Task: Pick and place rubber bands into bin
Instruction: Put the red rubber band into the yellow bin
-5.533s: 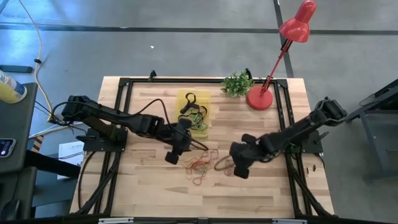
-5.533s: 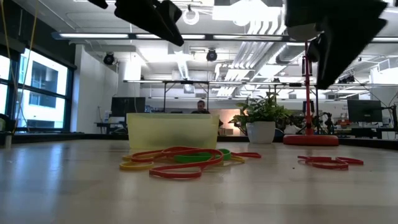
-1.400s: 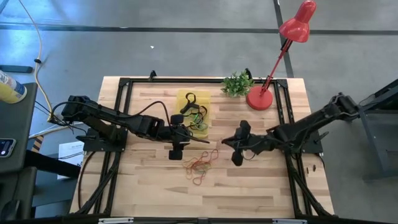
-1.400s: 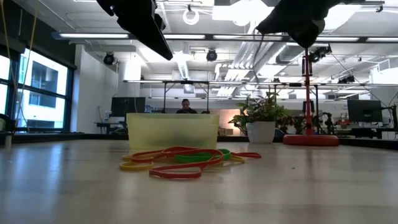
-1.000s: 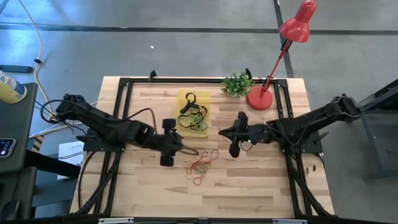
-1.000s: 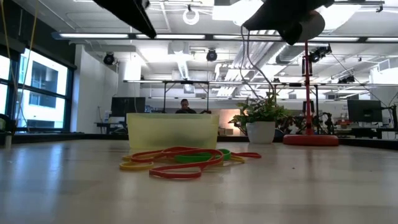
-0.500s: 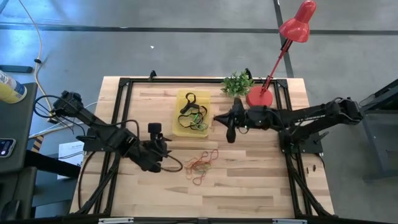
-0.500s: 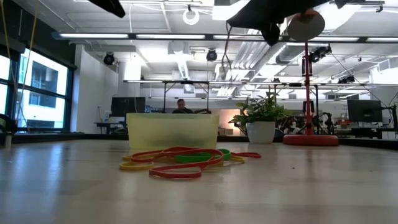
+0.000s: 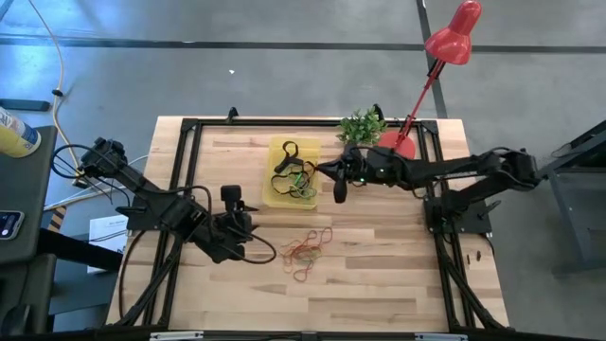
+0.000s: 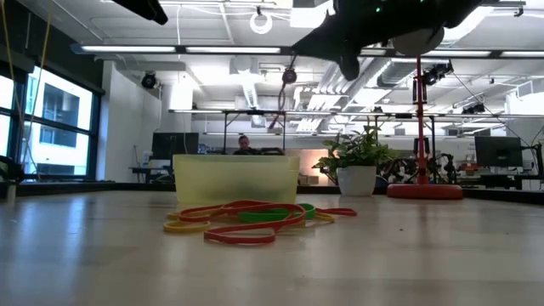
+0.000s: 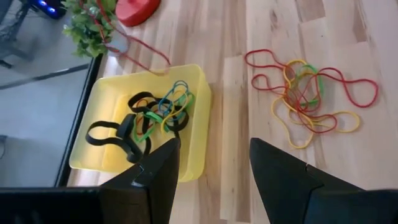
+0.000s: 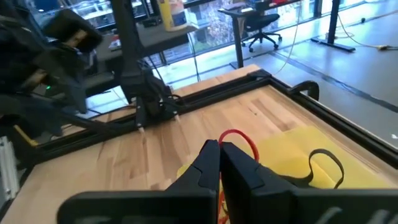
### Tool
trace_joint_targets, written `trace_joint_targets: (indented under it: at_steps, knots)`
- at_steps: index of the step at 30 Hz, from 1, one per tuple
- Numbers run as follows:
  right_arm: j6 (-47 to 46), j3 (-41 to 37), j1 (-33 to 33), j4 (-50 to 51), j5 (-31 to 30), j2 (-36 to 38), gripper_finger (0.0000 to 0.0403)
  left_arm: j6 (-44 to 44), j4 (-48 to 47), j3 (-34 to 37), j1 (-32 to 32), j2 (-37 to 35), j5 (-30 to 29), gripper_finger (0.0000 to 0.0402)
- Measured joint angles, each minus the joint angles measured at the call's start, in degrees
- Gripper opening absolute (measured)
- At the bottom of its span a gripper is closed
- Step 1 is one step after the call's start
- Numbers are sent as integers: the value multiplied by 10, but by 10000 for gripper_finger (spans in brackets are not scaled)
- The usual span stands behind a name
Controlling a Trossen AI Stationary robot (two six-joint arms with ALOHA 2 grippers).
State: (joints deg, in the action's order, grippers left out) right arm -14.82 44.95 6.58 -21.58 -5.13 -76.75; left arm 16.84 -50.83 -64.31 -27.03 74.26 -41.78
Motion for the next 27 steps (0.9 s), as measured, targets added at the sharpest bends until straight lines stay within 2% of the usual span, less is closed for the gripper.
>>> trace_joint_targets:
  at_steps: [11,20,24,27]
  knots:
    - [-62,0,41,-113,24,-117,0,0,-4,0,0,0,-25,184]
    - [-140,0,62,-130,66,-179,1,0,-1,4,0,0,-30,184]
    - [-162,0,66,-127,104,-191,19,11,1,21,0,0,-30,184]
    - [-174,0,66,-122,122,-193,53,26,14,38,0,1,-29,184]
